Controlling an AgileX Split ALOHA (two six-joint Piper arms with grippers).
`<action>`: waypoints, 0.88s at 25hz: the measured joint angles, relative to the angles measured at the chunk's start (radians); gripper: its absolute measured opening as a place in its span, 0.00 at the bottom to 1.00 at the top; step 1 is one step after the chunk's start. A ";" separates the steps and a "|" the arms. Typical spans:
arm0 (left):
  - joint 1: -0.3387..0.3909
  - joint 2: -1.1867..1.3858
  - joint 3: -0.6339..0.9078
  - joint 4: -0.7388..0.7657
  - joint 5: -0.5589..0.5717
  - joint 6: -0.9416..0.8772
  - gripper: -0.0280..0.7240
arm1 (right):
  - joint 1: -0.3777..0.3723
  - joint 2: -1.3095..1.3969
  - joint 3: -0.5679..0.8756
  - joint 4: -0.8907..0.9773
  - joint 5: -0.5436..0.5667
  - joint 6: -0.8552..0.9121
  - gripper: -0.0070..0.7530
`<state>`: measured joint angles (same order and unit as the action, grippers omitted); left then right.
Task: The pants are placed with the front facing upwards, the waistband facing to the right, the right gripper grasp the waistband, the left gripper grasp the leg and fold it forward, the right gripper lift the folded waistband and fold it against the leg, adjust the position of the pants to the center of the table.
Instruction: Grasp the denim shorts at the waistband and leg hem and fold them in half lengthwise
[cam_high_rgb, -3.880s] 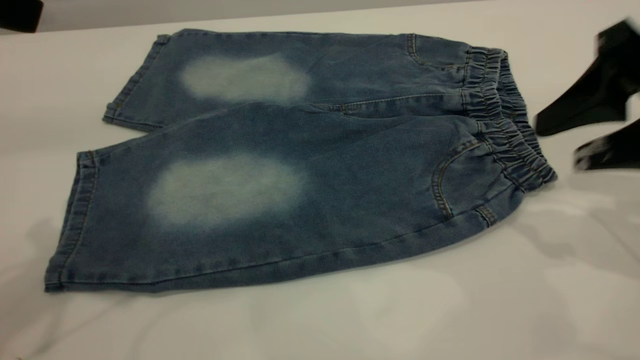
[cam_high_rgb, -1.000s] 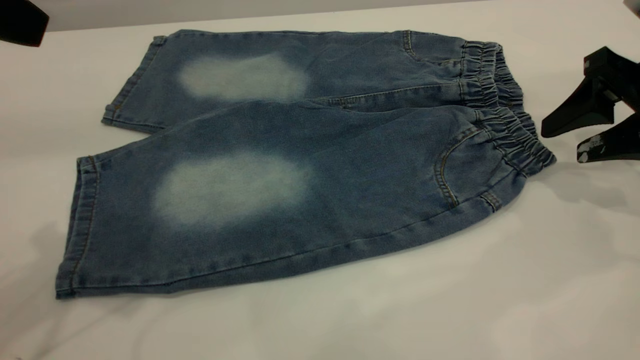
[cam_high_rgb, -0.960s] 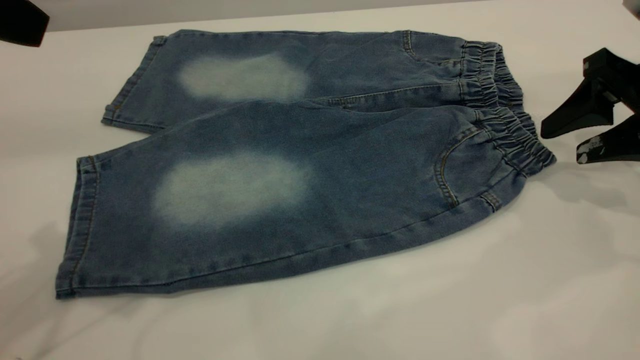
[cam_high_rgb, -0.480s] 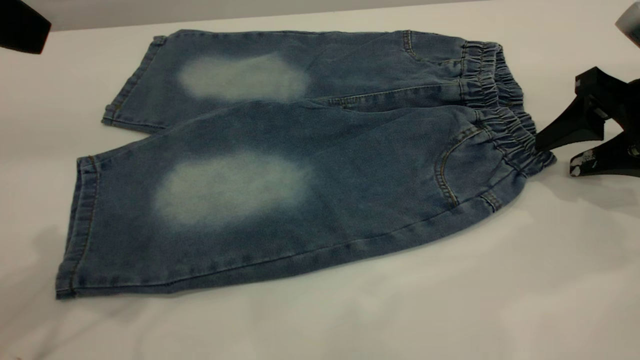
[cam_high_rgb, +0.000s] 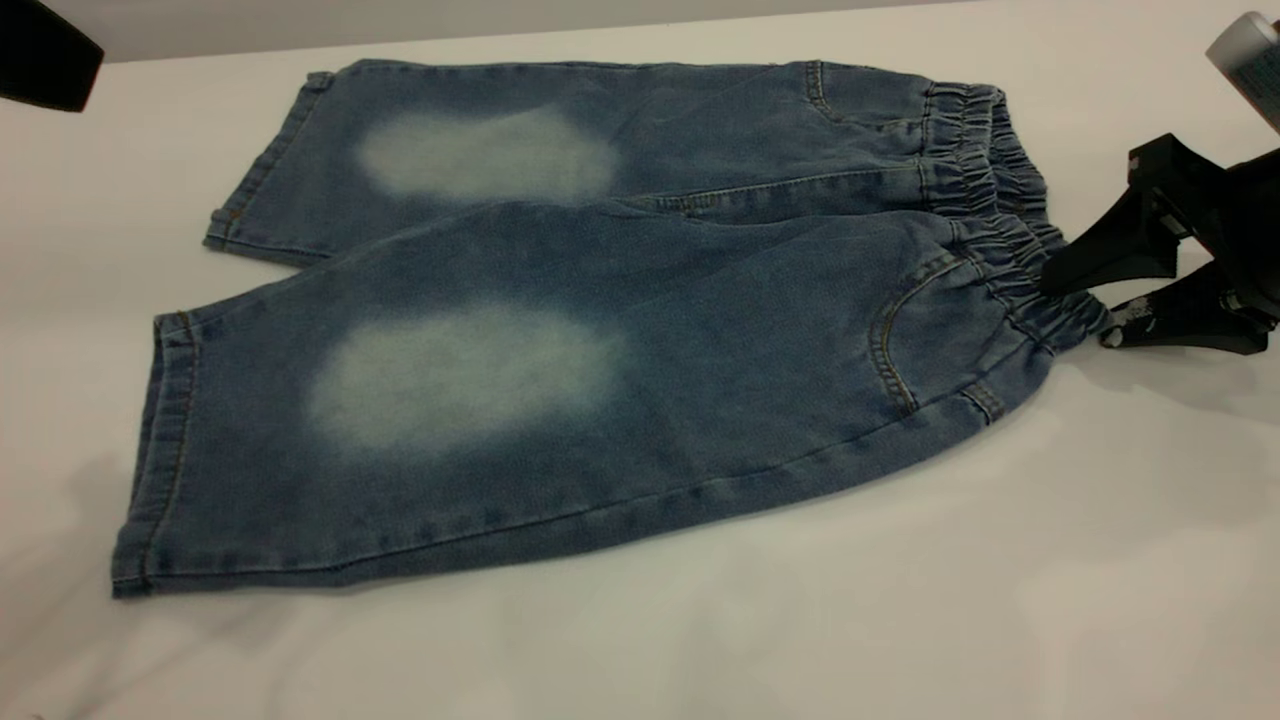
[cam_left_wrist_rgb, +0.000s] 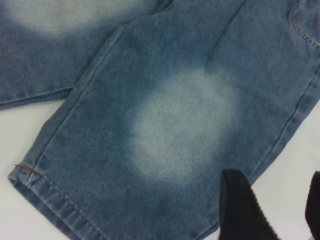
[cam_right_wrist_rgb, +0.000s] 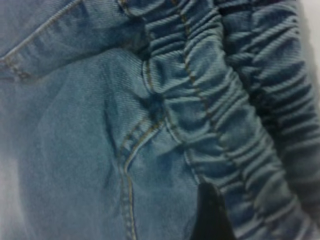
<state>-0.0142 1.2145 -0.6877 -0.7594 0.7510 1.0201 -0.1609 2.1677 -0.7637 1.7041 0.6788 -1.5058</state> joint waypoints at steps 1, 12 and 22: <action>0.000 0.000 0.000 0.000 0.001 0.000 0.44 | 0.000 0.000 -0.002 0.002 0.003 0.000 0.54; 0.000 0.000 0.000 0.000 0.004 0.000 0.44 | 0.001 0.000 -0.002 -0.032 0.105 -0.022 0.54; 0.000 0.000 0.000 0.000 0.006 0.000 0.44 | 0.001 0.000 -0.002 -0.011 0.107 -0.009 0.54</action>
<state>-0.0142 1.2145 -0.6877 -0.7594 0.7569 1.0201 -0.1603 2.1680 -0.7657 1.6929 0.7856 -1.5153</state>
